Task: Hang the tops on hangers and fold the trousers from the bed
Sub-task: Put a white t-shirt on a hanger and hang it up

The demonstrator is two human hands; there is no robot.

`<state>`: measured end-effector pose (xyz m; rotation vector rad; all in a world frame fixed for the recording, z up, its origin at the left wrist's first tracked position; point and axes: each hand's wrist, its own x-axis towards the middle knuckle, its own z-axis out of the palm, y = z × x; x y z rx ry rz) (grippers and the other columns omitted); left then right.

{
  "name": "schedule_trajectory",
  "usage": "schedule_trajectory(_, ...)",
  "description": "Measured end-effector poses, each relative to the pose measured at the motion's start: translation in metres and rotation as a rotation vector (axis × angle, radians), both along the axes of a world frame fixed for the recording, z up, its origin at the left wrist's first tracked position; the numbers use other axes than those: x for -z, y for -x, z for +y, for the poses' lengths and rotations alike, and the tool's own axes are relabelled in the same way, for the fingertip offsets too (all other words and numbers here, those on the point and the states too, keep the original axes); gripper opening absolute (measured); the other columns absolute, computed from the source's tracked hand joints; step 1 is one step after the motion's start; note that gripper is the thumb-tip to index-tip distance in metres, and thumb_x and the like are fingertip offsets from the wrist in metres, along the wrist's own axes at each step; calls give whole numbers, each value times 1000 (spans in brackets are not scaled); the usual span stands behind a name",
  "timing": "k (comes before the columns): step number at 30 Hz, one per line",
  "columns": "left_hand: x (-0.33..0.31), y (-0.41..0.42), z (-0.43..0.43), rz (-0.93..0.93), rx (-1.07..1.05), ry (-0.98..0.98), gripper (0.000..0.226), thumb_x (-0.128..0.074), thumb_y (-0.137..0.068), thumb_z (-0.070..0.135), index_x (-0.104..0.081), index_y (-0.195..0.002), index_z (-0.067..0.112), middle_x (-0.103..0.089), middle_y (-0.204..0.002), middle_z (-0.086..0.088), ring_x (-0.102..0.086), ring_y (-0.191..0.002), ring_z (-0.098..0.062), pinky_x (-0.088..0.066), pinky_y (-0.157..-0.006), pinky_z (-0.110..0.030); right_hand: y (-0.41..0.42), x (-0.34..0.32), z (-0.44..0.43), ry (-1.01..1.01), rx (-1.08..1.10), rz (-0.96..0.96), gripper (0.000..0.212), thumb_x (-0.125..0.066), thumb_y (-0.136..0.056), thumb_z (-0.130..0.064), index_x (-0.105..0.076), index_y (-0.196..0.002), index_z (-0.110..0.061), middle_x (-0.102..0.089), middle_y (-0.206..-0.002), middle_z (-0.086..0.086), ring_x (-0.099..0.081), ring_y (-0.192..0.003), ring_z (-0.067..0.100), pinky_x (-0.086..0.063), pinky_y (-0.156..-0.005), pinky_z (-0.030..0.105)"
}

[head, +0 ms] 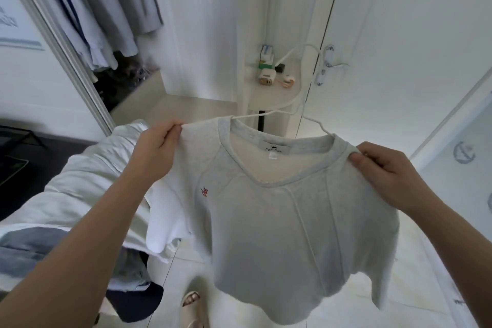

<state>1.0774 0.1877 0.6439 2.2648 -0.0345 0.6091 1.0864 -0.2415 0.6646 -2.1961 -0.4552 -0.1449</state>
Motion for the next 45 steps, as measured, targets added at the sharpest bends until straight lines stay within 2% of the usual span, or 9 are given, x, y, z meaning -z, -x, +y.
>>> schedule_trajectory(6,-50,-84,46,98,49,261,42,-43,-105,10,-63,-77,34,-56,-70,18,-49,-67,-2,-38,-65,-19,-44,-49,58,-60,8,-74,26,-57,-100,-21,-61,-75,-13,-51,-65,4,-45,-61,8,-33,-56,20)
schedule_trajectory(10,-81,-144,79,113,10,425,27,-43,-105,14,-68,-95,16,-62,-93,-1,-55,-91,-19,-40,-82,-34,-69,-88,116,-176,9,-53,35,-57,-100,-24,-55,-70,-5,-45,-63,5,-43,-62,10,-31,-57,23)
schedule_trajectory(14,-122,-194,109,17,13,353,18,-46,-105,26,-61,-114,27,-61,-107,7,-55,-104,-16,-43,-79,-26,-89,-129,180,-372,10,36,38,-59,-97,-33,-59,-68,-8,-52,-62,4,-48,-61,11,-36,-58,21)
schedule_trajectory(17,-157,-228,135,25,102,323,40,-48,-105,34,-46,-145,29,-52,-143,3,-49,-130,-19,-42,-108,-38,-108,-158,225,-530,44,87,43,-61,-96,-35,-64,-92,7,-63,-90,33,-59,-75,22,-43,-74,33)
schedule_trajectory(20,-196,-256,156,-4,154,294,57,-54,-103,38,-35,-156,27,-38,-158,5,-37,-143,-14,-28,-120,-35,-134,-189,270,-628,73,65,43,-62,-96,-33,-60,-98,10,-58,-90,34,-55,-80,25,-40,-81,38)
schedule_trajectory(24,-239,-279,176,-71,238,262,43,-53,-102,42,-50,-145,34,-48,-150,8,-43,-136,-10,-30,-108,-25,-176,-236,332,-660,84,-43,26,-63,-94,-31,-64,-85,-7,-62,-82,5,-56,-81,19,-44,-83,36)
schedule_trajectory(35,-331,-296,211,-319,274,239,12,-58,-99,38,-67,-104,32,-70,-105,11,-65,-96,-4,-47,-80,-22,-308,-358,471,-618,49,-259,22,-51,-96,-20,-50,-75,-17,-41,-72,6,-39,-65,18,-32,-63,29)
schedule_trajectory(40,-353,-310,214,-359,290,131,28,-70,-83,59,-60,-102,40,-67,-98,15,-65,-84,0,-49,-70,-17,-363,-416,508,-613,74,-332,43,-50,-96,-20,-35,-56,-19,-31,-37,-14,-28,-29,6,-22,-32,16)
schedule_trajectory(45,-374,-340,206,-277,157,-97,42,-73,-78,58,-51,-104,33,-63,-98,13,-64,-78,-4,-53,-62,-23,-407,-468,533,-657,64,-381,40,-51,-97,-23,-38,-60,-16,-31,-39,-11,-30,-32,12,-20,-33,16)
